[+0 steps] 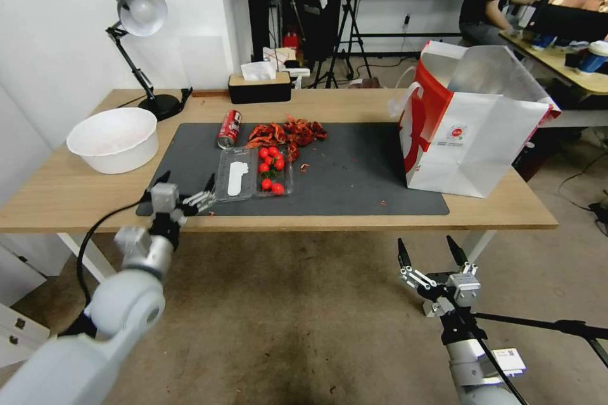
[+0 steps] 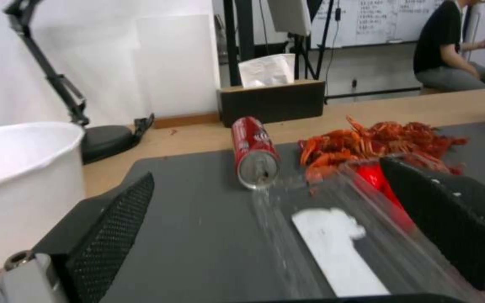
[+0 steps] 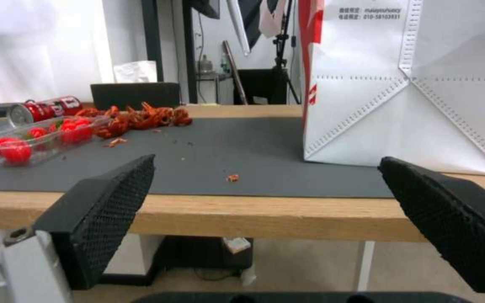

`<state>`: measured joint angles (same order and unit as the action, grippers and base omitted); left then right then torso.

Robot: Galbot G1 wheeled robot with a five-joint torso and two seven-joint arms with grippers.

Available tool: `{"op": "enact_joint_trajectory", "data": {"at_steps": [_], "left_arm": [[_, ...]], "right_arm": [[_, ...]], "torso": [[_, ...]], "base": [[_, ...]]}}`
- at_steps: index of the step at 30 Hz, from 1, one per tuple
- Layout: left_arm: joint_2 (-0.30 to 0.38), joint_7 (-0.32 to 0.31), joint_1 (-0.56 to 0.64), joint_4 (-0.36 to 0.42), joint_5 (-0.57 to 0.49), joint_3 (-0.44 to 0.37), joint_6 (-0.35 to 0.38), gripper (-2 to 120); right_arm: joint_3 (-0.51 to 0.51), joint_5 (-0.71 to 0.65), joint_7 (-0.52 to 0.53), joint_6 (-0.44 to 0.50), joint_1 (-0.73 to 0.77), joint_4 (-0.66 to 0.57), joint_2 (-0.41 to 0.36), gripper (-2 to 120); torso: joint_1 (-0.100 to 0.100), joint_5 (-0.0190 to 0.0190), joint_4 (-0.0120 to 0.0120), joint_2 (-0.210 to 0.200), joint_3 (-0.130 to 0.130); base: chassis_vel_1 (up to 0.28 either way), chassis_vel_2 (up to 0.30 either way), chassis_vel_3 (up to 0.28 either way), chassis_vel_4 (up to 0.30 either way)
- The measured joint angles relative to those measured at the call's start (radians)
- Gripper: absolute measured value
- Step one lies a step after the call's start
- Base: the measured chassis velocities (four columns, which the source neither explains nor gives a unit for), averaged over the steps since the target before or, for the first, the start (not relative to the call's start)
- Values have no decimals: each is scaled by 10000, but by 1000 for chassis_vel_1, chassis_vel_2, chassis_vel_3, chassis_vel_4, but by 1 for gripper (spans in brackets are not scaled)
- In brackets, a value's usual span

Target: Pick up the trash from the table and place it into the takeout bag.

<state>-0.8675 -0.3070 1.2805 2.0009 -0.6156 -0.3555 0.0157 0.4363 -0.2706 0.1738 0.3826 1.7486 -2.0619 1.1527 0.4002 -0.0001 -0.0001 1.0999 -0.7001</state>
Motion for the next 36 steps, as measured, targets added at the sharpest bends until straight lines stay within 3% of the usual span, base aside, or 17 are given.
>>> {"op": "enact_joint_trajectory", "data": {"at_steps": [1,3,5,7,9,11,12,15,19,27,36], "left_arm": [[0,0,0,0,0,0,0,100],[317,99,-1469,-558,-767,541,677,100],[367,99,-1909,-726,-970,695,812,100],[511,7,-3971,-1683,-1968,1715,1556,100],[507,-32,-4401,-1939,-2141,2031,1743,100],[337,-288,-5625,-2698,-2366,3007,2224,100],[337,-288,-5625,-2698,-2366,3007,2224,100],[-56,-475,-6842,-3682,-2520,3840,2658,100],[-305,-620,-7419,-4295,-2667,4171,2901,100],[-1380,-1458,-9292,-6515,-3383,4859,4019,100],[-1715,-1363,-9664,-7075,-3892,4924,4783,100]], "right_arm": [[0,0,0,0,0,0,0,100],[-2,2,4,-23,-3,-24,-27,100],[-5,3,5,-25,-4,-26,-30,100],[-14,15,19,-48,-4,-29,-26,100],[-16,16,22,-52,-3,-28,-26,100],[-20,19,29,-63,-16,7,-34,100],[-20,19,29,-63,-16,7,-34,100],[1,19,52,-74,-24,68,-43,100],[29,19,59,-71,-5,93,-40,100],[160,12,58,51,144,187,11,100],[195,-5,54,99,150,241,26,100]], "torso": [[0,0,0,0,0],[0,-2,1,0,0],[0,-3,1,0,0],[0,0,0,0,0],[0,0,2,0,0],[0,-1,1,-1,-1],[0,-1,1,-1,-1],[0,1,0,-1,-1],[1,2,3,0,-1],[0,2,0,-1,0],[-1,0,2,-1,0]], "base": [[0,0,0,0],[0,0,0,0],[0,0,0,0],[0,0,0,0],[0,0,0,0],[0,0,0,0],[0,0,0,0],[0,0,0,0],[0,0,0,0],[0,0,0,0],[0,0,0,0]]}}
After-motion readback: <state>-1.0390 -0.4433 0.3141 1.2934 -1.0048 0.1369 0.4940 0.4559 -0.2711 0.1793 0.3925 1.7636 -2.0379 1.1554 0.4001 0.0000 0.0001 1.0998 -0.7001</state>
